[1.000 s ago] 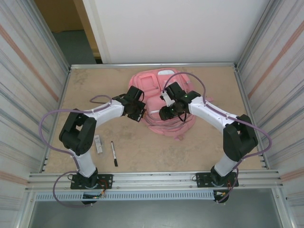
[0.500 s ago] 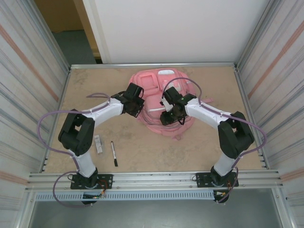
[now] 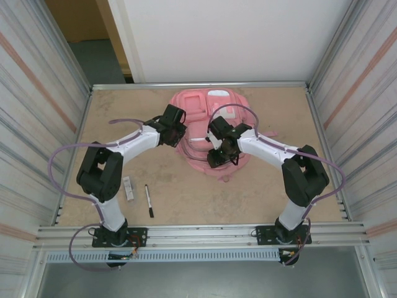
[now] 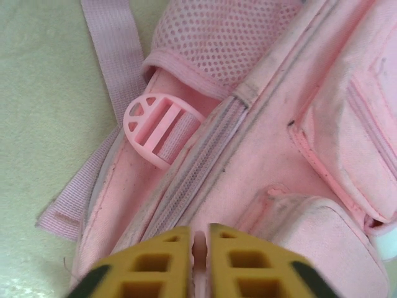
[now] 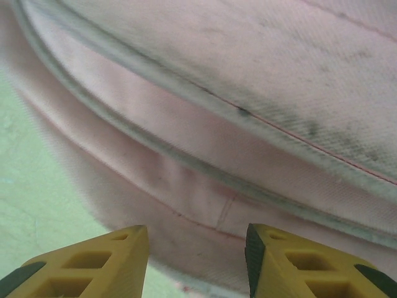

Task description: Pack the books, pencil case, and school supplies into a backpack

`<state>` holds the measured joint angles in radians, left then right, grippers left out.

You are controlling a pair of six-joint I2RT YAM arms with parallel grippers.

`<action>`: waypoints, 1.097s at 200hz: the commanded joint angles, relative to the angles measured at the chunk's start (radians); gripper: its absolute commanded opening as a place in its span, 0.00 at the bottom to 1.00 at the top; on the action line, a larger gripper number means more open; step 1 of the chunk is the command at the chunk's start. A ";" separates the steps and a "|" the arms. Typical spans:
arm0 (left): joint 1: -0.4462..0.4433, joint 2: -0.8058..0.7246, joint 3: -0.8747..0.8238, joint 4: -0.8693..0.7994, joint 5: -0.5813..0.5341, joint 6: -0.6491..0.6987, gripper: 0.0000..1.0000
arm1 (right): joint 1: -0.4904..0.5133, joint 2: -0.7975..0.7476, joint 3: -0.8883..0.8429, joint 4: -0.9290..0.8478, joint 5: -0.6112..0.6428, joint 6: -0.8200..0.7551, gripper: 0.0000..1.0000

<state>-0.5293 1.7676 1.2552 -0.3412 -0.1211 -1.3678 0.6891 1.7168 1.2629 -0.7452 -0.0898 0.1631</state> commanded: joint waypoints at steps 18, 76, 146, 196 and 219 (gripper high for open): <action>0.015 -0.267 -0.106 -0.028 -0.079 0.122 0.33 | 0.084 -0.171 0.074 -0.009 0.109 -0.106 0.46; -0.003 -0.614 -0.220 -0.248 -0.100 0.516 0.53 | 0.099 -0.494 -0.088 0.295 0.207 -0.295 0.65; -0.075 -0.847 -0.438 -0.634 0.030 0.501 0.57 | 0.099 -0.429 -0.129 0.313 0.143 -0.312 0.99; -0.162 -0.741 -0.501 -0.733 0.029 0.386 0.55 | 0.069 -0.302 0.035 0.157 0.230 -0.052 0.99; -0.184 -0.696 -0.568 -0.701 0.058 0.309 0.49 | -0.031 -0.291 0.036 0.138 -0.023 0.031 0.99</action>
<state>-0.6918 1.0367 0.7433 -1.0058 -0.0944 -0.9619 0.7418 1.4185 1.2690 -0.5354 0.0704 0.0467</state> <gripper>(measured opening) 0.516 0.986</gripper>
